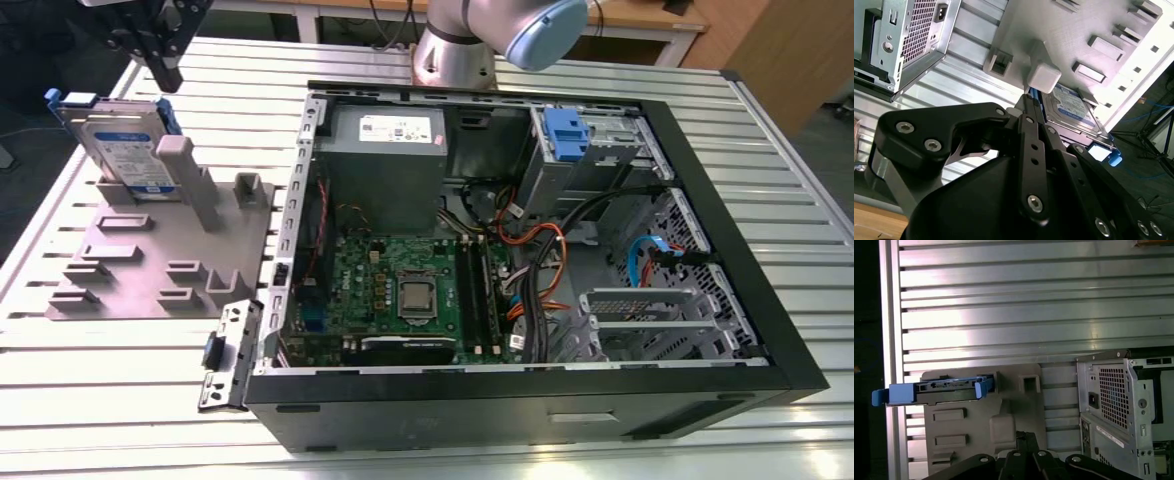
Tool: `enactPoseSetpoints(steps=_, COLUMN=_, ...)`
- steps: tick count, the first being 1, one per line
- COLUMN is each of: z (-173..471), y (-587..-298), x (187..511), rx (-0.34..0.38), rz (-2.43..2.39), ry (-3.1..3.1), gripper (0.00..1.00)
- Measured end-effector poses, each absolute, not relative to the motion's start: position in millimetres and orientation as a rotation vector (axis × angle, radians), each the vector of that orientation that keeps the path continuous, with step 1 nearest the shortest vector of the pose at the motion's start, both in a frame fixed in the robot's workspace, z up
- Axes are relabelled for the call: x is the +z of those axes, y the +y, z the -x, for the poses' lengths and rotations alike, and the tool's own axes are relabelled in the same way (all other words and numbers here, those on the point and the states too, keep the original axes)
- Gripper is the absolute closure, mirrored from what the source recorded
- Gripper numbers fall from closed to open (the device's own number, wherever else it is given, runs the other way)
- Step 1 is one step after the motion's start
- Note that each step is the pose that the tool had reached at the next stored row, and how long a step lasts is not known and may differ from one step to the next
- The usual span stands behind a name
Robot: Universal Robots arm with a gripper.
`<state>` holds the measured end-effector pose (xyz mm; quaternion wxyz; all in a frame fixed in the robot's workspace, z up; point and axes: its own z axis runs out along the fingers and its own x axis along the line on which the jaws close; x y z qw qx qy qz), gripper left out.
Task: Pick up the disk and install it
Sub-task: 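Reach for the disk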
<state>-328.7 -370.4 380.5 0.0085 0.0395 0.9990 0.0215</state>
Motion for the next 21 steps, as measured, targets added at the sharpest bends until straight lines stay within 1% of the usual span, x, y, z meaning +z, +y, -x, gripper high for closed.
enactPoseSetpoints(steps=21, z=334.2, y=-370.3, x=379.4, rx=0.067, rz=-0.124, ry=3.122, gripper=0.89)
